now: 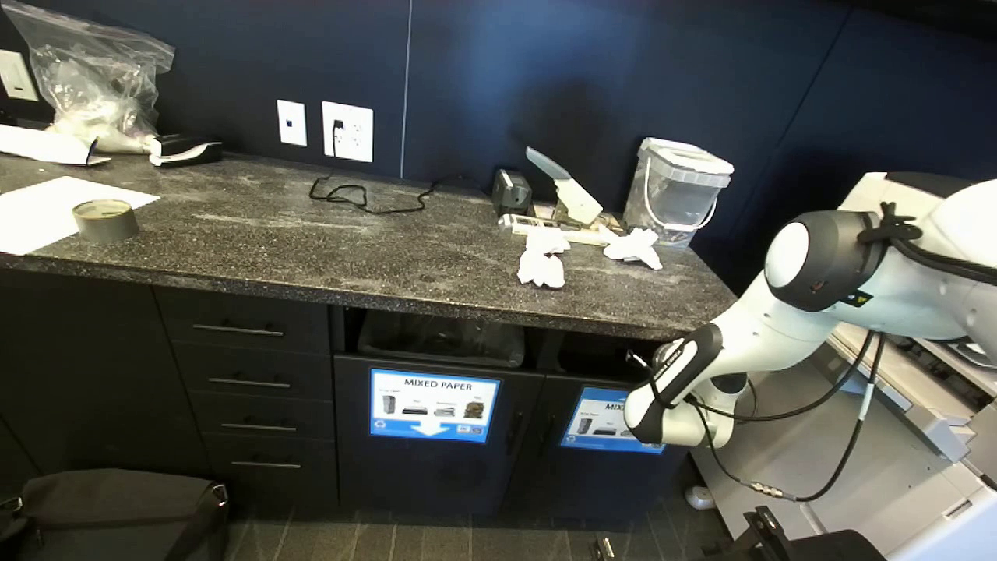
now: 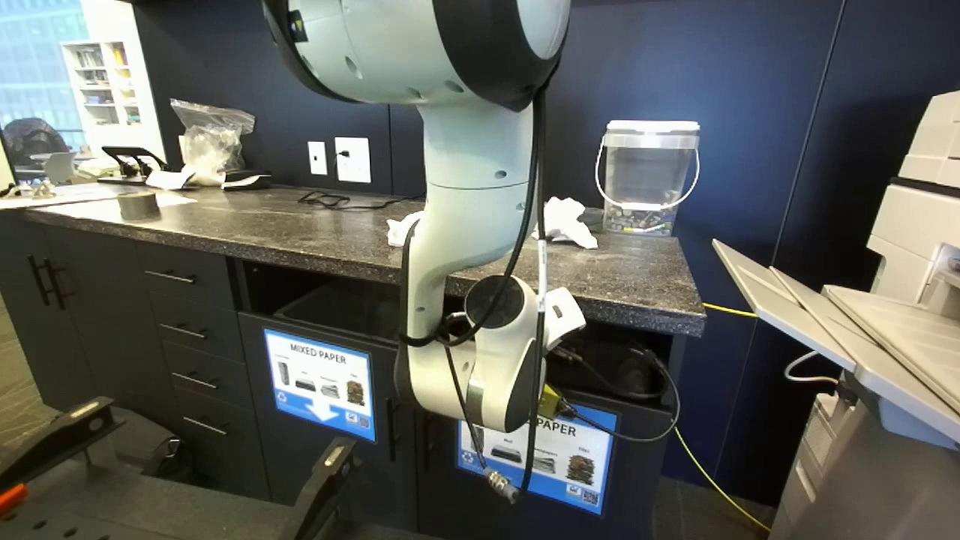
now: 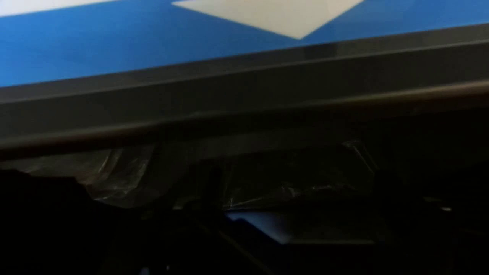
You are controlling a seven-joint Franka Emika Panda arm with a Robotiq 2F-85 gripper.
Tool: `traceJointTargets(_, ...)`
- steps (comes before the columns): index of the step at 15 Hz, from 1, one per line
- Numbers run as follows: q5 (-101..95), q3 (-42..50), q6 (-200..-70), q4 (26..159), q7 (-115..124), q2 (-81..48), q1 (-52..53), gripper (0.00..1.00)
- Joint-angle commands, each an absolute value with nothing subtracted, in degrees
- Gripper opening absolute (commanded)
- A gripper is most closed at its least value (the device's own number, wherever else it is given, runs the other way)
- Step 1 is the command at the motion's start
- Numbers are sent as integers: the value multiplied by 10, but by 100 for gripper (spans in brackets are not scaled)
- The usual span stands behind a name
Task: Place the papers on the countertop inside the bin on the right
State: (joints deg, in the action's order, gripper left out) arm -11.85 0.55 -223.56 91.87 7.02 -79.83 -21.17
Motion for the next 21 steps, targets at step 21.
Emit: traceJointTargets(21,-181,-197,-1658,1261,-214,-325,-380,100)
